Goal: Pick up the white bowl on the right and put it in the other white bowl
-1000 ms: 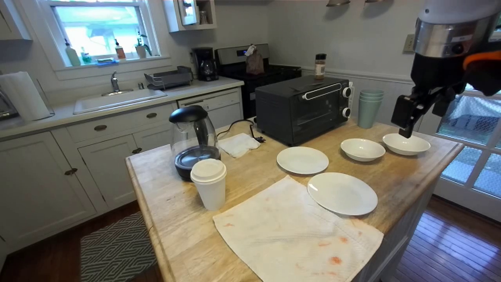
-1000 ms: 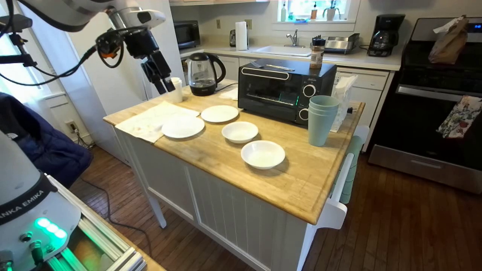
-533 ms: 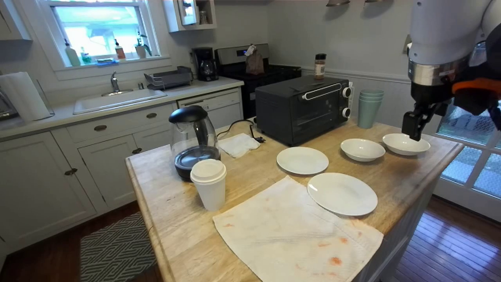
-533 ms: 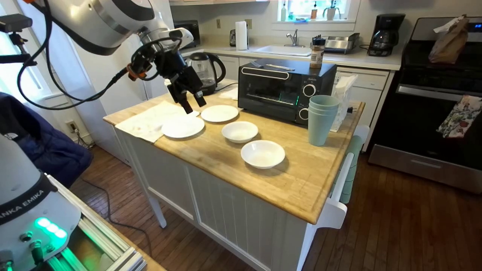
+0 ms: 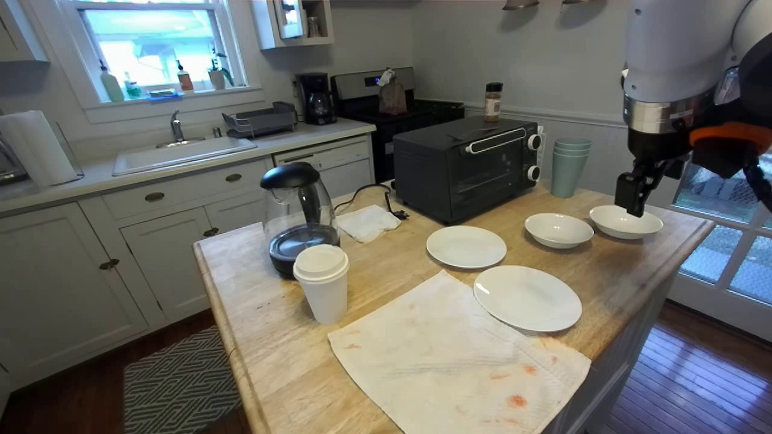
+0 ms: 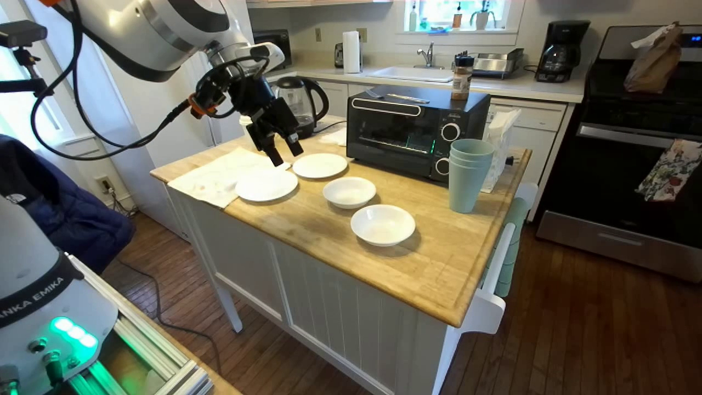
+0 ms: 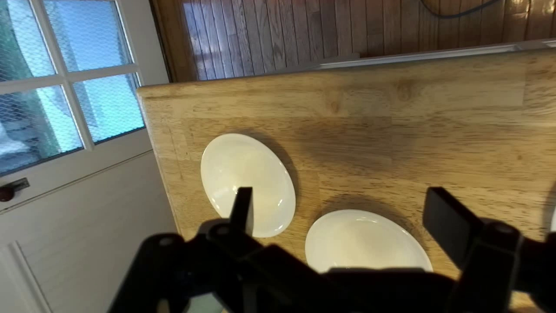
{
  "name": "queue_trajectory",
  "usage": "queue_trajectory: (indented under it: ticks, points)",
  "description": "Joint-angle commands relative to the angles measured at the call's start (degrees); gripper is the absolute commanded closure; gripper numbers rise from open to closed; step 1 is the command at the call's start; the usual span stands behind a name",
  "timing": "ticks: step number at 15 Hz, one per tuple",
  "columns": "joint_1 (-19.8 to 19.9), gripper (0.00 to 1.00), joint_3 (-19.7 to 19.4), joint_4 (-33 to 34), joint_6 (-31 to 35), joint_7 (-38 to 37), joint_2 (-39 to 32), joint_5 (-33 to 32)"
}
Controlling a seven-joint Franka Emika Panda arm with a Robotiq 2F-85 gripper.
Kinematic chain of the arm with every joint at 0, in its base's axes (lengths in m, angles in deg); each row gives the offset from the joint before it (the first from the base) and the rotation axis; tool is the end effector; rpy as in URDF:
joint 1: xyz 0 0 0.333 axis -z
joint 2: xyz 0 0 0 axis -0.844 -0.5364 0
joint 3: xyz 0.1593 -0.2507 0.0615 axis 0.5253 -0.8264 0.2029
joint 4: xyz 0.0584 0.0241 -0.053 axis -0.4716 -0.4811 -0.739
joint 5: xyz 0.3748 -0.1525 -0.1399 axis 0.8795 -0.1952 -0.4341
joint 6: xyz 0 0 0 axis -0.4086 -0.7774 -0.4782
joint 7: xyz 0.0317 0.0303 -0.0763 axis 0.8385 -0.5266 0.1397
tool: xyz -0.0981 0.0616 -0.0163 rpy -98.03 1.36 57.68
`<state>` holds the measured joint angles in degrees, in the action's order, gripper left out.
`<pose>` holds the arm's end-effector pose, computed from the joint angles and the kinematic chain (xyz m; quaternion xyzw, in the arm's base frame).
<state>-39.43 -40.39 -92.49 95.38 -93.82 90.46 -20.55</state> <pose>0.4345 -0.0922 0.2711 0.9568 -0.0965 0.0220 0.2735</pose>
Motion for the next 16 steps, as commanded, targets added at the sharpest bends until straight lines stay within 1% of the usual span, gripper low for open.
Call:
queue_trajectory:
  ticks: [1, 3, 4, 6, 8, 11, 13, 16]
  points:
    - [-3.7, 0.0, -3.6, 0.1, -0.6, -0.5, -0.1, -0.7]
    - [-3.7, 0.0, -3.6, 0.2, -0.6, -0.5, -0.1, -0.7]
    - [-3.5, 0.0, -3.7, 2.0, -2.3, -1.8, -2.5, -1.7]
    - [-3.8, 0.0, -4.9, 3.6, -2.7, -3.9, -5.0, -5.2]
    - [-3.8, 0.0, -6.0, 5.2, -2.4, -7.5, -7.6, -12.9]
    - [-5.0, 0.0, -8.7, 8.0, -2.3, -12.3, -12.5, -24.2]
    - [-6.1, 0.0, -10.4, 9.9, -2.3, -14.1, -15.9, -29.1]
    - [-7.5, 0.0, -12.4, 12.2, -2.4, -14.3, -20.2, -32.2]
